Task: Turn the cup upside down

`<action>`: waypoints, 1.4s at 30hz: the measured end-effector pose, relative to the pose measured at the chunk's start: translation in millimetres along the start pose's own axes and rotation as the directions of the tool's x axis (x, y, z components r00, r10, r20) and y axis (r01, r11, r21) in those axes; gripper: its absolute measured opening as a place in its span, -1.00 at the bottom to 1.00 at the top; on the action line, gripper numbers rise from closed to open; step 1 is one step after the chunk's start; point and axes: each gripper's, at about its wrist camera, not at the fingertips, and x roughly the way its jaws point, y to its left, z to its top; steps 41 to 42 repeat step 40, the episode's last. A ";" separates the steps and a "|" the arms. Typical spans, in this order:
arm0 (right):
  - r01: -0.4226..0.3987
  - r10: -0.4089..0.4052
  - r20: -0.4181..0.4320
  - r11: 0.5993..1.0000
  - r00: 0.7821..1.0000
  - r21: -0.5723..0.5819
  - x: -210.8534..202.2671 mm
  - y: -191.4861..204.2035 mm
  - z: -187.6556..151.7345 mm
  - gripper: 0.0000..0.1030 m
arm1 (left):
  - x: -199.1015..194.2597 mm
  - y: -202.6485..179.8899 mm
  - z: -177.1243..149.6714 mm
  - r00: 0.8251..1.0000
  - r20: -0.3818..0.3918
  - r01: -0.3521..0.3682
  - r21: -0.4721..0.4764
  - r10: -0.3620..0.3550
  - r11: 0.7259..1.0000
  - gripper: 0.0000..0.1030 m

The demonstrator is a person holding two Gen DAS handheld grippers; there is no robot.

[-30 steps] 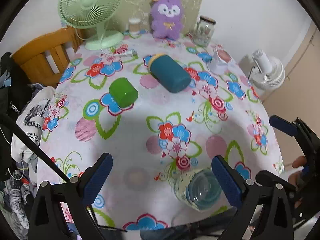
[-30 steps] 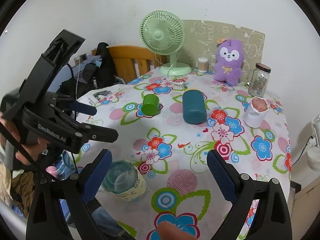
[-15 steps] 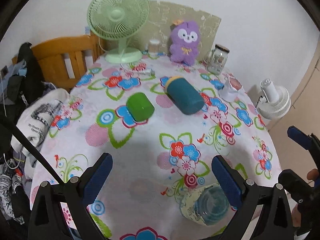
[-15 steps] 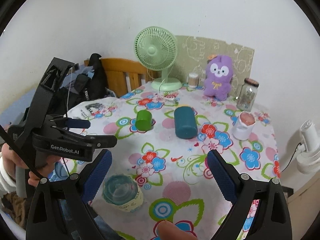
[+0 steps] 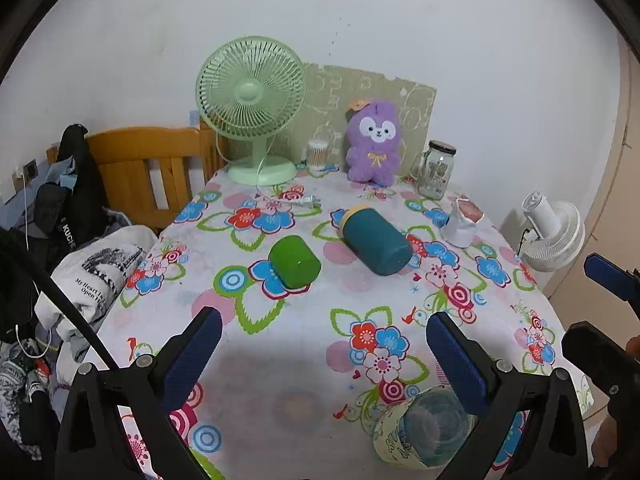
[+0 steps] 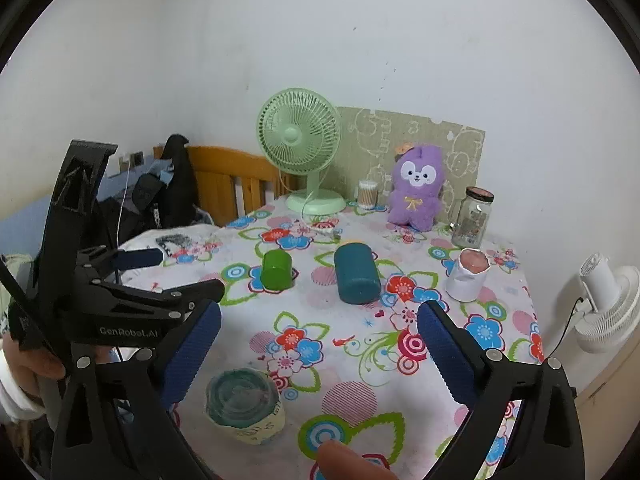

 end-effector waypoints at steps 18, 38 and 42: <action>0.025 -0.024 -0.027 0.999 0.999 0.040 6.3 3.4 -3.9 0.97 | -16.3 -6.9 -8.6 0.998 0.056 -0.014 0.034 0.012 0.999 1.00; 0.020 -0.016 -0.074 0.998 0.997 0.052 13.7 0.6 -11.6 0.97 | -7.8 -8.0 -14.7 1.000 0.021 -0.011 0.035 0.010 0.999 1.00; 0.023 -0.019 -0.073 0.998 0.997 0.050 13.6 0.4 -11.2 0.97 | -8.4 -7.4 -14.6 1.000 0.021 -0.010 0.036 0.009 0.999 1.00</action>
